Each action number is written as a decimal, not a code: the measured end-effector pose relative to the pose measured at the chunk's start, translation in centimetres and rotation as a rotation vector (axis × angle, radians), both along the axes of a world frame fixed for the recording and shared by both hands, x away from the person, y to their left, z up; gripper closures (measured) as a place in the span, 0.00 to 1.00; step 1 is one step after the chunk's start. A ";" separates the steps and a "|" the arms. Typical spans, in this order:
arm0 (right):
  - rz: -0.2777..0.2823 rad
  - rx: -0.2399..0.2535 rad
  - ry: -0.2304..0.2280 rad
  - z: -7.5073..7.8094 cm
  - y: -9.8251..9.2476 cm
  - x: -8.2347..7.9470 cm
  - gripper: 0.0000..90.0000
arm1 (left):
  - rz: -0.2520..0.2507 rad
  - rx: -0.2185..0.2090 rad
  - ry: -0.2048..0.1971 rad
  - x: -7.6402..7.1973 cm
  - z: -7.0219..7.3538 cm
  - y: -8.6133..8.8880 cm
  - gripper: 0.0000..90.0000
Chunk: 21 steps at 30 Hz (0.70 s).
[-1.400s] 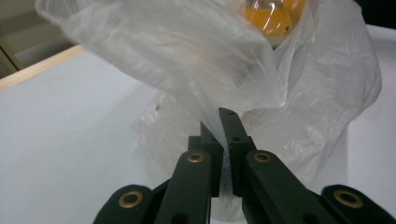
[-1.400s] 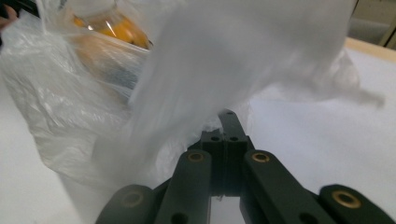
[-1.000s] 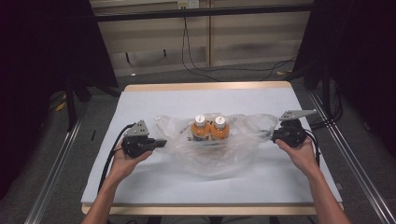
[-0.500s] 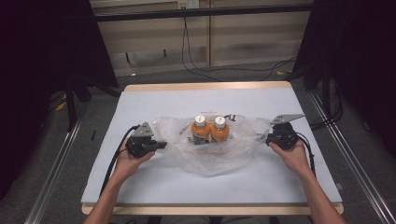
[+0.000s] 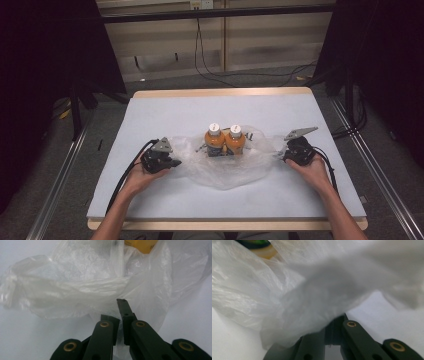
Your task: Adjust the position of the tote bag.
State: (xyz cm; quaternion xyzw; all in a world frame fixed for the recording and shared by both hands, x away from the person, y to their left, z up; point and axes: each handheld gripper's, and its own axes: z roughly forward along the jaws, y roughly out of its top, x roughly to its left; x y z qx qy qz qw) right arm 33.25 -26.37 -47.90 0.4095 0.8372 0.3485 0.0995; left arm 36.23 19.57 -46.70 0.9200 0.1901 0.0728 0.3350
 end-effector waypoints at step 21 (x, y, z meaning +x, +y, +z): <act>-0.035 0.093 -0.061 0.7 -1.0 -0.9 0.56 | 0.068 -0.134 0.040 -0.5 0.5 1.5 0.62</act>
